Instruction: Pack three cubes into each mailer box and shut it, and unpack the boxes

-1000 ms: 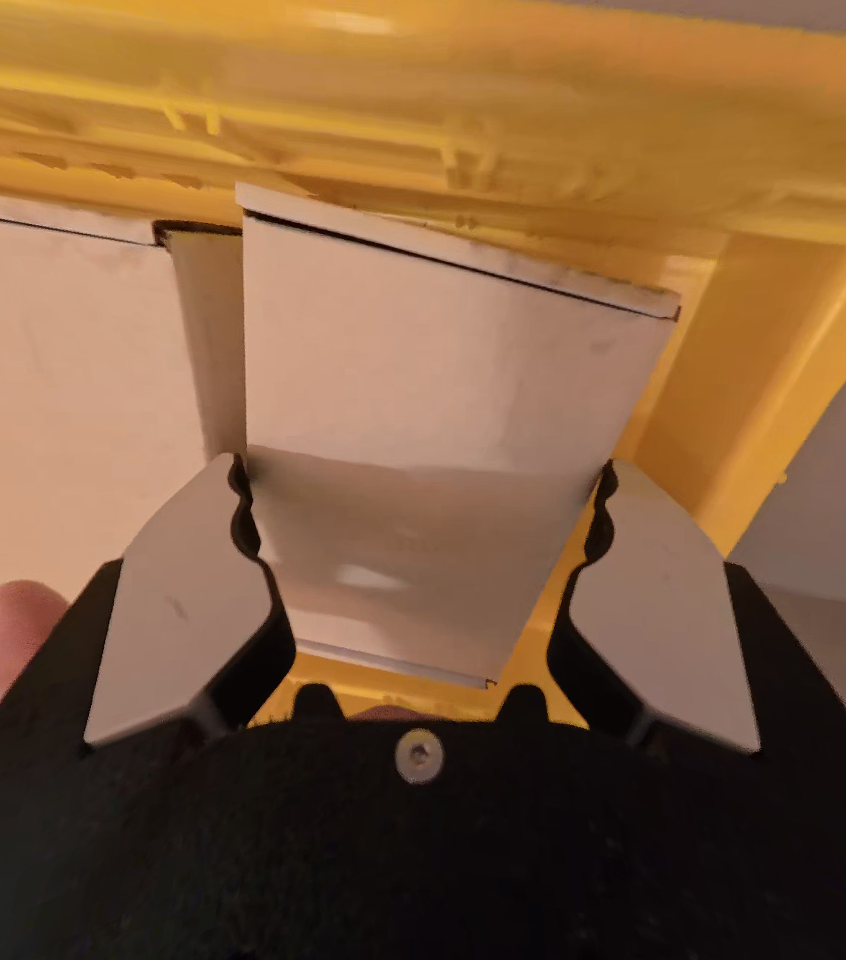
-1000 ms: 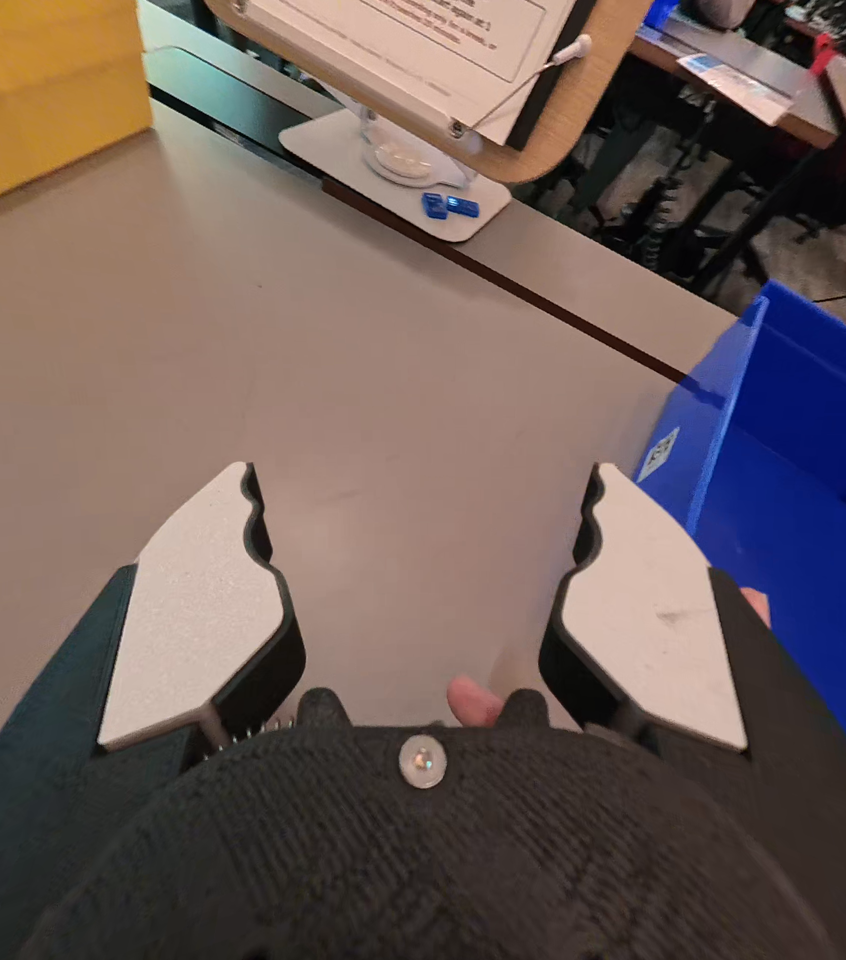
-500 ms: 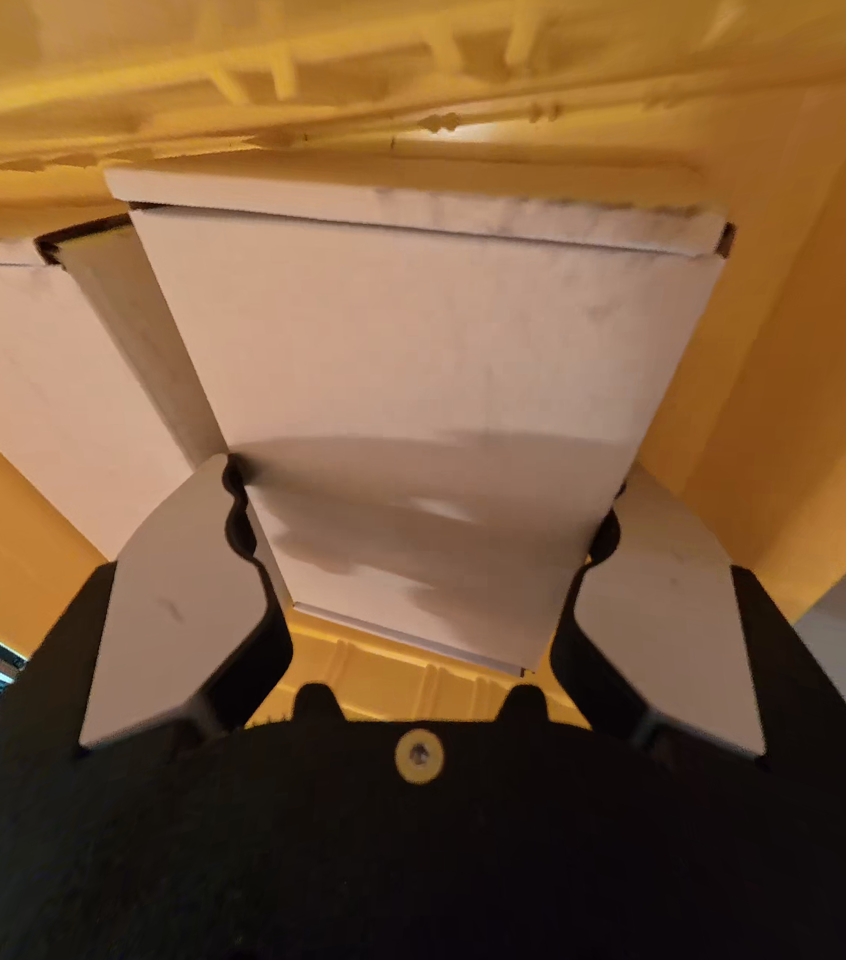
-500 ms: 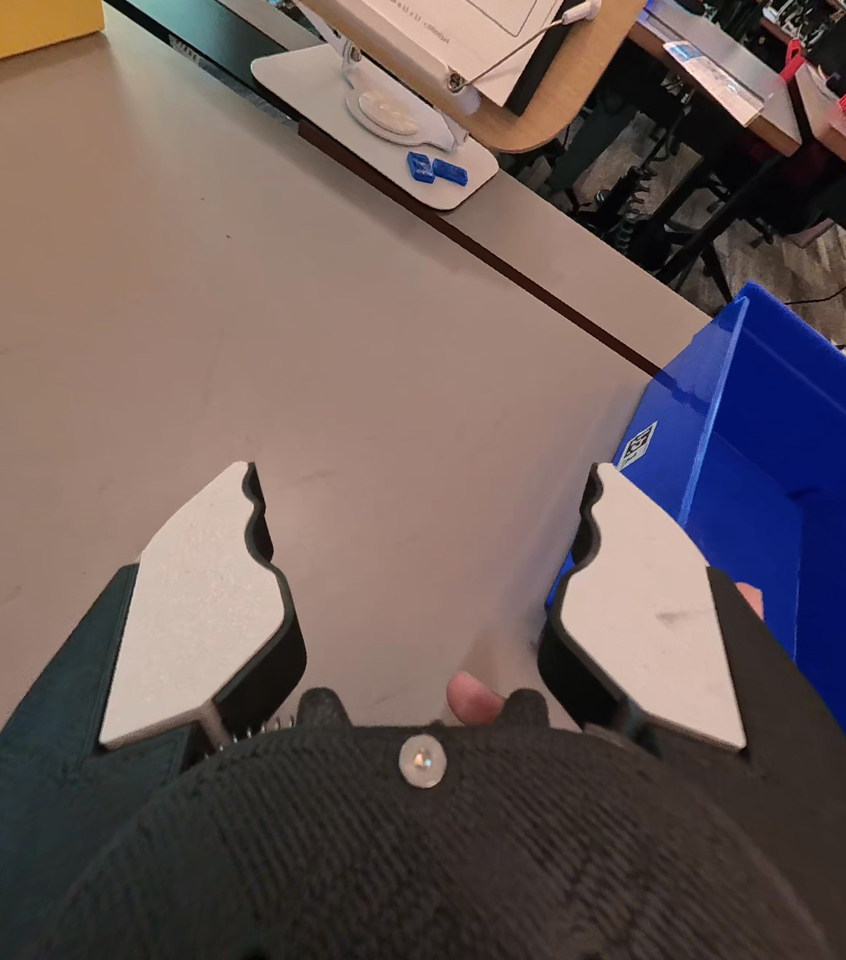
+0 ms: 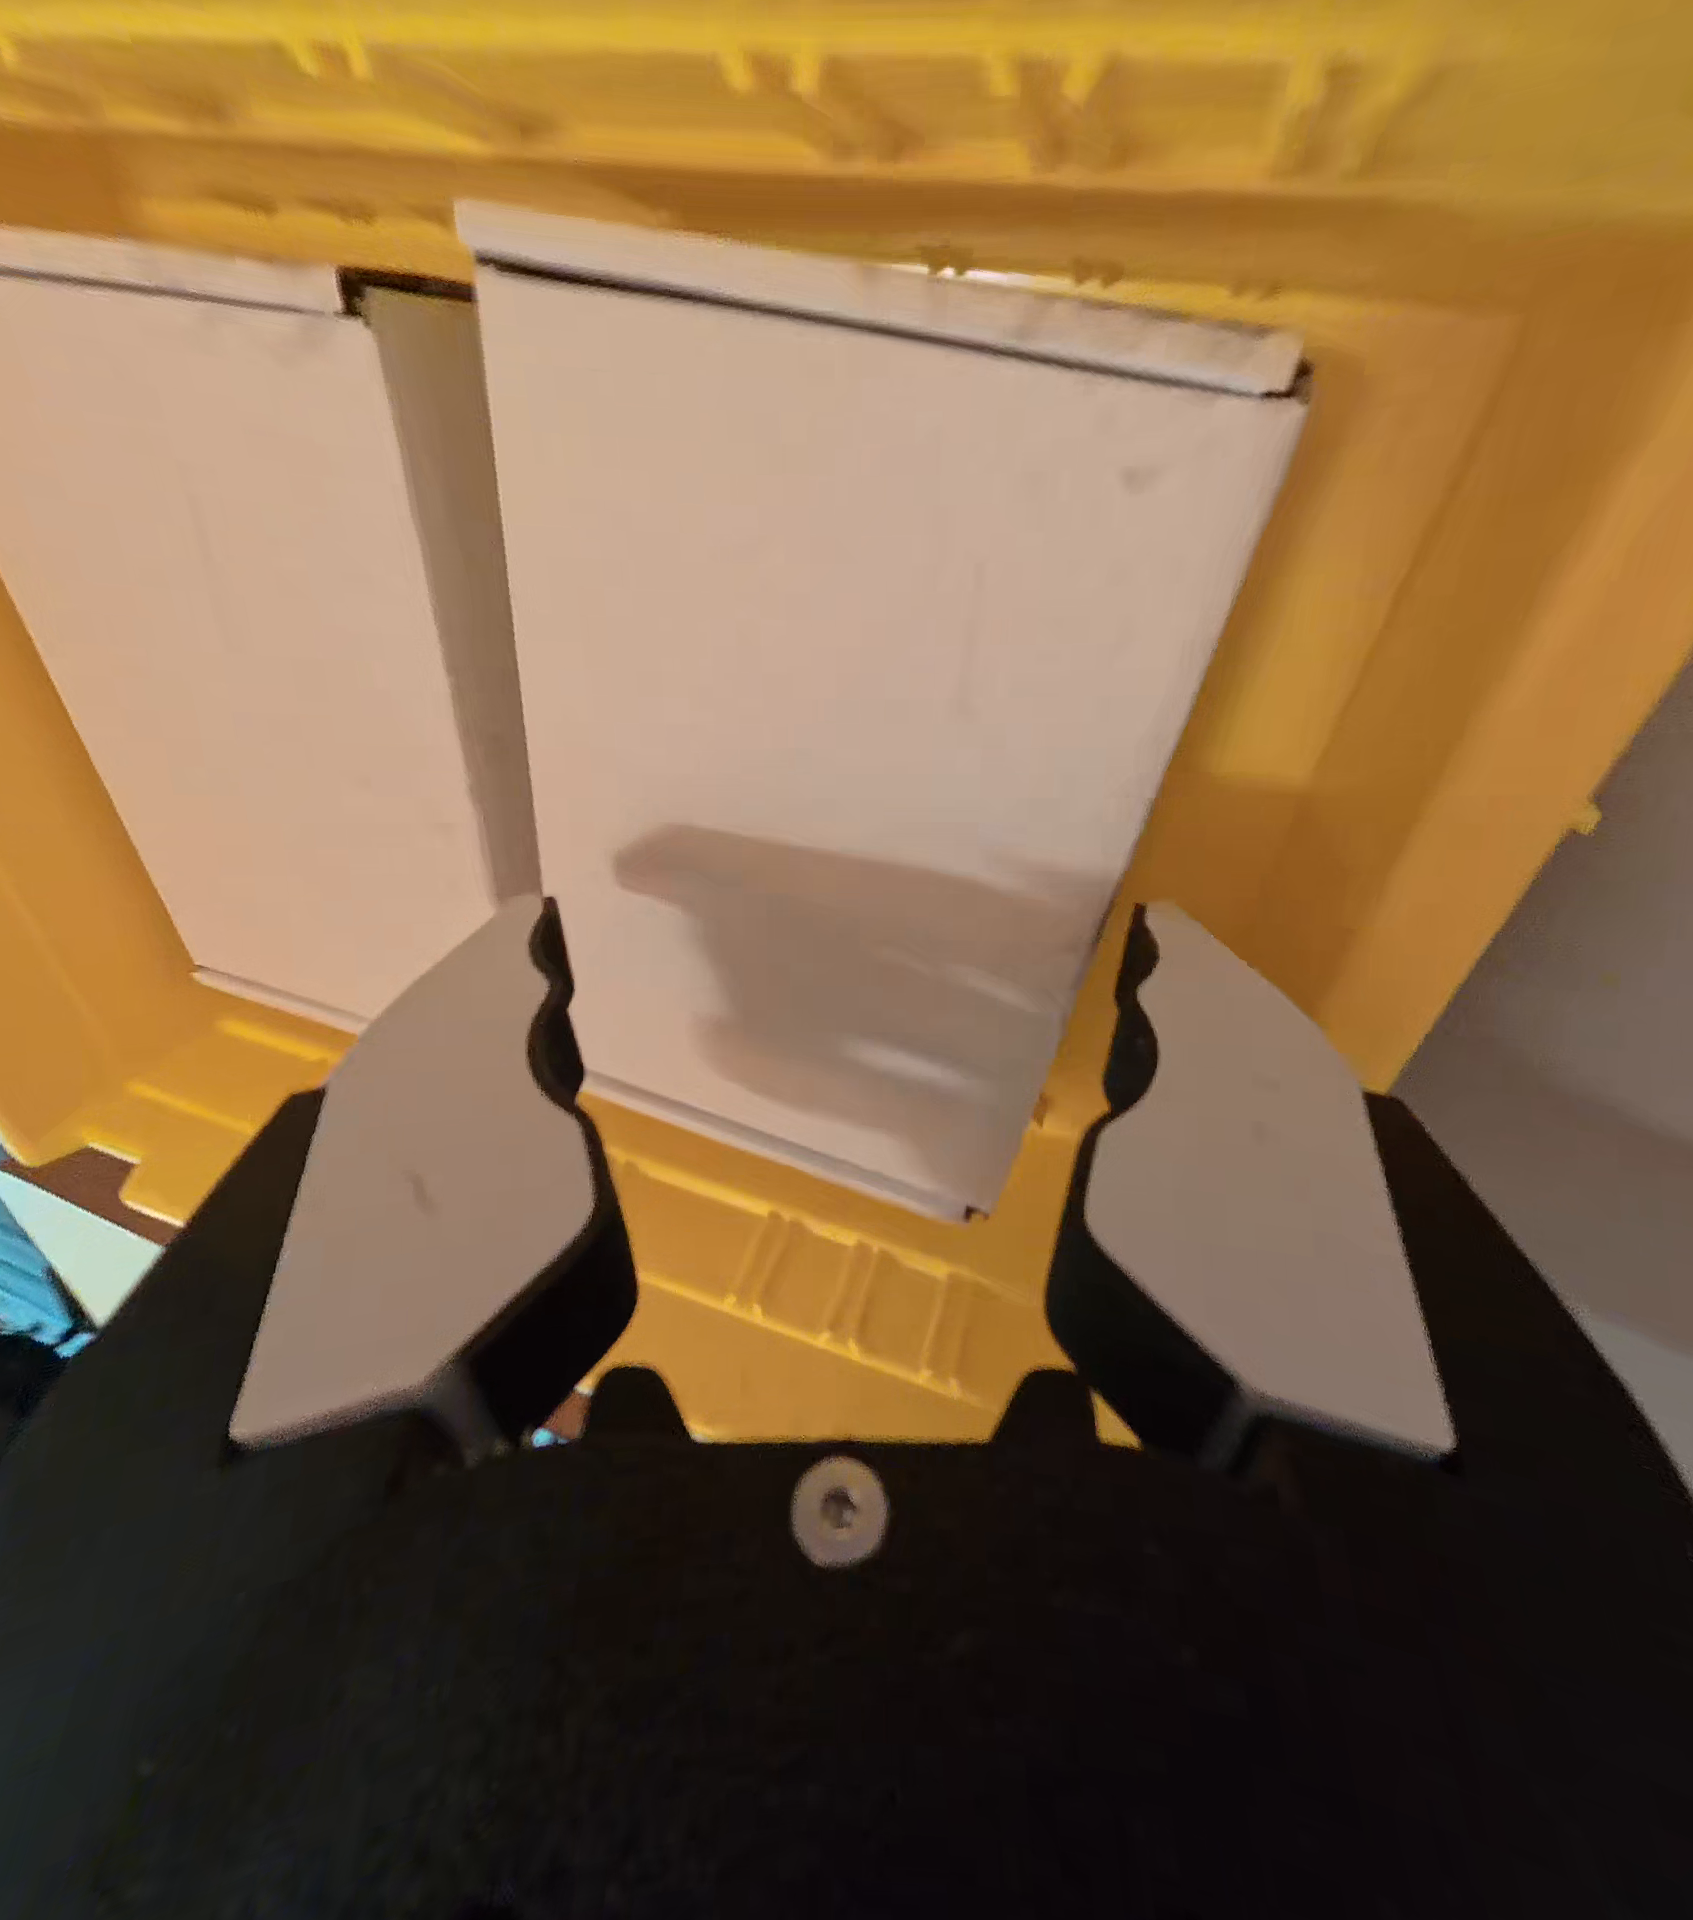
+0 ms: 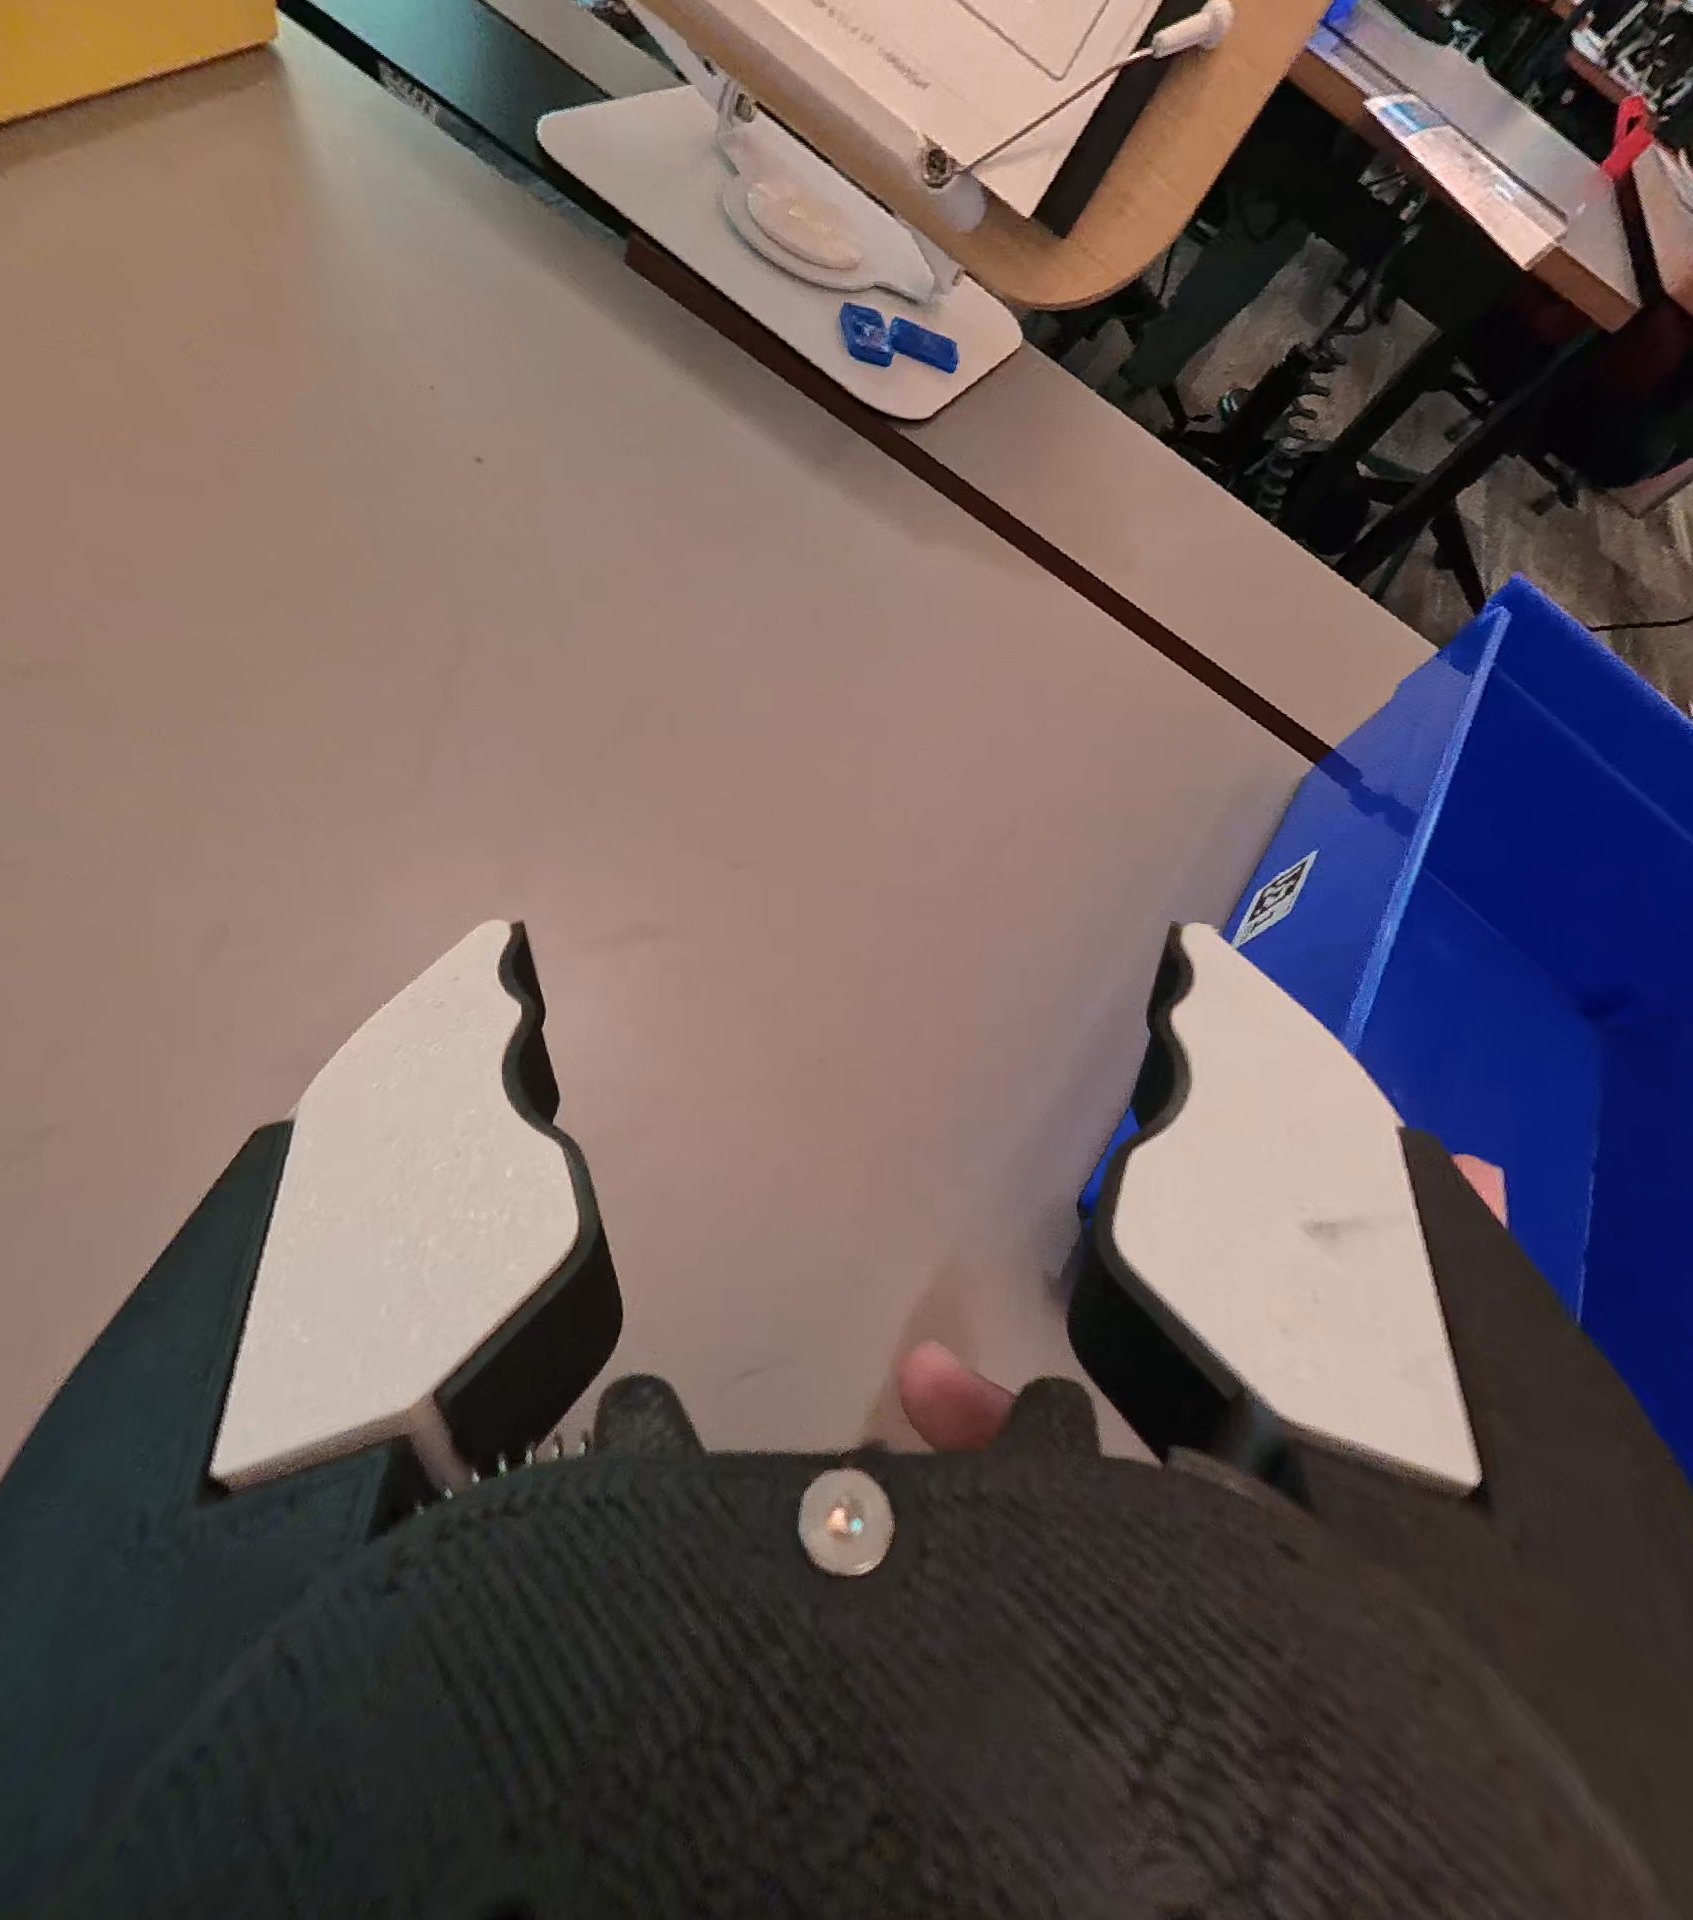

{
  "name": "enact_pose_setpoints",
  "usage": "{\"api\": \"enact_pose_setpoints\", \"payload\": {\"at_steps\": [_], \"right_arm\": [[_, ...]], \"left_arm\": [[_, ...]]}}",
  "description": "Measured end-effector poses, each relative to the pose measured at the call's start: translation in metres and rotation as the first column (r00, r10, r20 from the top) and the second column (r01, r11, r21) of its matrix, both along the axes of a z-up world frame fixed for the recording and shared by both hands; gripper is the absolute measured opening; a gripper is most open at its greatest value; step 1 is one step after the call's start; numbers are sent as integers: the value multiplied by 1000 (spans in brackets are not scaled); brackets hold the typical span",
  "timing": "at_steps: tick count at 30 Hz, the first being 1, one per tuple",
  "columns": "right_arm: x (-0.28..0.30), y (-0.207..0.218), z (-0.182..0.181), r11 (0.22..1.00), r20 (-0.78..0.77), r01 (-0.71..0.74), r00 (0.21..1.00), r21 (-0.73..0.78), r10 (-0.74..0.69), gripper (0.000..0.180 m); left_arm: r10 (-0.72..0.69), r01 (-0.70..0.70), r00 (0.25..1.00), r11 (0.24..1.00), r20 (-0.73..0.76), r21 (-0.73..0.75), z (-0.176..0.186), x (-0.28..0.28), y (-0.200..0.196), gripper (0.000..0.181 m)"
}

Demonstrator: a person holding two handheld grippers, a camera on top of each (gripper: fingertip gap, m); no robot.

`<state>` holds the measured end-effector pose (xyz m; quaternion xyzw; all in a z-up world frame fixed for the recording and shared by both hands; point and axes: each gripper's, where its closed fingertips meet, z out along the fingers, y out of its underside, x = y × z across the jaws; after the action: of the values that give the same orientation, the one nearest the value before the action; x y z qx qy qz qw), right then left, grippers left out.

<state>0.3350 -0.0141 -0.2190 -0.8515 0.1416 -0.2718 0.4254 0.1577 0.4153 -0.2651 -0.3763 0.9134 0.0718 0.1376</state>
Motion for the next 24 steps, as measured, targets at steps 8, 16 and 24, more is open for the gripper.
{"api": "enact_pose_setpoints", "payload": {"at_steps": [8,16,24], "right_arm": [[-2,-3,-1,1000,-4,-23,1000,-18,23,111],[-3,-4,-15,997,-34,-50,998,-57,48,111],[-5,1,-32,992,-66,-80,995,-95,74,111]], "left_arm": [[28,-31,998,997,-56,-66,-15,9,2,117],[-39,37,987,999,-157,-17,-16,11,6,117],[-8,-2,974,999,-228,-43,-31,7,4,131]]}}
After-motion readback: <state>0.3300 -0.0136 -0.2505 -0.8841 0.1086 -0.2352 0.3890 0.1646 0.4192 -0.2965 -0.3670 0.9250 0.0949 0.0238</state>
